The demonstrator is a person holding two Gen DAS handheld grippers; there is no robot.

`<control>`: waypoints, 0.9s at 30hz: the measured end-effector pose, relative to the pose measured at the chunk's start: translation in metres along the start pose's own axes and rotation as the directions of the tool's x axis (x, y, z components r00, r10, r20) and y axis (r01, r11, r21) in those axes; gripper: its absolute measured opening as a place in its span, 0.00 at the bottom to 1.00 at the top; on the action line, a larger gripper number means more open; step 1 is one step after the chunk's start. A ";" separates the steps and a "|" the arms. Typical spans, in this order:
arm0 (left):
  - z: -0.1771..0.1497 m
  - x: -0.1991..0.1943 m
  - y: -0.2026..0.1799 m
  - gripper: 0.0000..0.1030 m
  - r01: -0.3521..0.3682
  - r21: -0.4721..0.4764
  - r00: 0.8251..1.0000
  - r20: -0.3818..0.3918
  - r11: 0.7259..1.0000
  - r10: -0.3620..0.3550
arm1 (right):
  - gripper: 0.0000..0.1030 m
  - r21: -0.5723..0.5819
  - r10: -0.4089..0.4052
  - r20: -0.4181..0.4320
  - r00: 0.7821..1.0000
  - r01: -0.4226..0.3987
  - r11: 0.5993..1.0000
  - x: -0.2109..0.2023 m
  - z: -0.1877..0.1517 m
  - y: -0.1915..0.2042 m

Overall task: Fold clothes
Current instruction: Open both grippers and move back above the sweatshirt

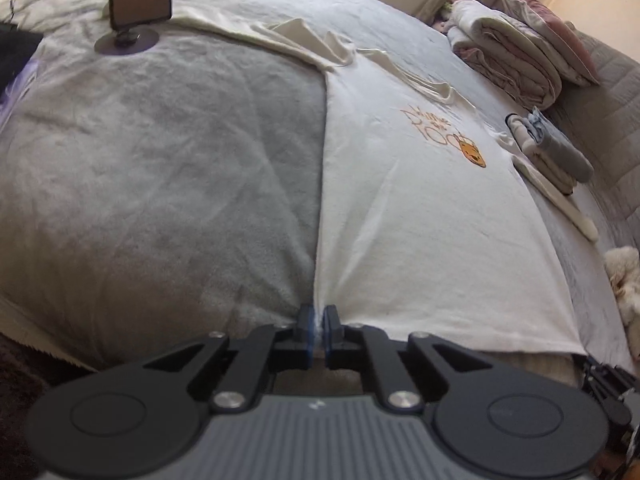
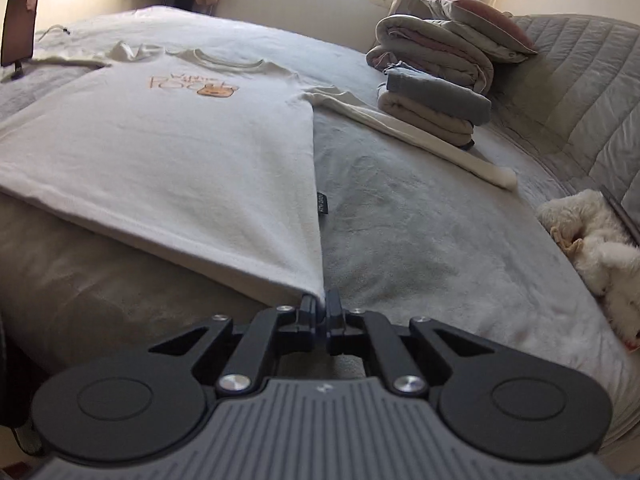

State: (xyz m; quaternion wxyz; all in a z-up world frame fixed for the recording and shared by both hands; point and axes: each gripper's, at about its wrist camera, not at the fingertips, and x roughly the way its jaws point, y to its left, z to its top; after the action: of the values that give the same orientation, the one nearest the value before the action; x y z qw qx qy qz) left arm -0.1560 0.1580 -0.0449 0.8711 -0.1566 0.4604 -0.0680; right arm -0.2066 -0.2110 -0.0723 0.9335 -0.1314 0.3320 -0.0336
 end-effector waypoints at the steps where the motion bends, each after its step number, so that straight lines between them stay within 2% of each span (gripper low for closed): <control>1: 0.000 -0.001 -0.002 0.05 -0.005 0.019 1.000 0.006 1.000 0.004 | 0.03 0.000 0.006 0.000 1.000 -0.006 1.000 -0.002 0.002 -0.001; 4: 0.002 -0.007 -0.007 0.09 0.000 0.092 1.000 0.019 0.996 -0.002 | 0.08 0.011 0.061 -0.007 0.998 -0.061 0.998 -0.008 0.006 -0.005; 5: 0.003 -0.009 -0.008 0.15 0.003 0.118 1.000 0.022 0.993 -0.006 | 0.18 0.024 0.092 -0.015 0.996 -0.091 0.996 -0.010 0.008 -0.008; 6: 0.004 -0.012 -0.009 0.27 0.015 0.136 0.999 0.027 0.991 -0.019 | 0.24 0.039 0.124 -0.024 0.992 -0.123 0.992 -0.012 0.010 -0.011; 7: 0.007 -0.015 -0.009 0.34 0.031 0.146 0.999 0.040 0.989 -0.037 | 0.30 0.047 0.146 -0.027 0.989 -0.145 0.988 -0.016 0.012 -0.014; 8: 0.011 -0.018 -0.011 0.41 0.038 0.158 0.997 0.061 0.987 -0.048 | 0.41 0.046 0.159 -0.021 0.987 -0.158 0.986 -0.021 0.015 -0.016; 10: 0.019 -0.024 -0.014 0.43 0.052 0.181 0.992 0.103 0.982 -0.072 | 0.43 0.041 0.185 -0.005 0.983 -0.184 0.982 -0.030 0.021 -0.020; 12: 0.027 -0.030 -0.017 0.54 0.065 0.204 0.985 0.144 0.977 -0.096 | 0.43 0.055 0.211 0.023 0.977 -0.212 0.976 -0.035 0.030 -0.024; 14: 0.037 -0.028 -0.026 0.60 0.069 0.236 0.978 0.175 0.969 -0.112 | 0.45 0.080 0.237 0.056 0.970 -0.241 0.967 -0.034 0.044 -0.027; 16: 0.046 -0.020 -0.036 0.61 0.066 0.269 0.972 0.200 0.961 -0.122 | 0.49 0.106 0.262 0.090 0.961 -0.271 0.957 -0.028 0.058 -0.028; 20: 0.064 0.007 -0.058 0.78 0.046 0.306 0.953 0.272 0.951 -0.134 | 0.57 0.140 0.289 0.157 0.944 -0.311 0.940 0.003 0.087 -0.020; 24: 0.083 0.047 -0.078 0.81 0.036 0.328 0.942 0.303 0.944 -0.141 | 0.59 0.218 0.317 0.161 0.935 -0.347 0.912 0.059 0.114 -0.010; 27: 0.094 0.078 -0.085 0.81 0.008 0.339 0.941 0.315 0.941 -0.121 | 0.59 0.265 0.283 0.148 0.948 -0.314 0.912 0.096 0.125 -0.005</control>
State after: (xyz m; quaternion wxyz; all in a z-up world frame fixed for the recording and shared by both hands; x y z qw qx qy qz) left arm -0.0320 0.0768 -0.0280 0.9472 -0.0315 0.2836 -0.1465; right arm -0.0527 -0.2020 -0.0365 0.9530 0.0553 0.2897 0.0689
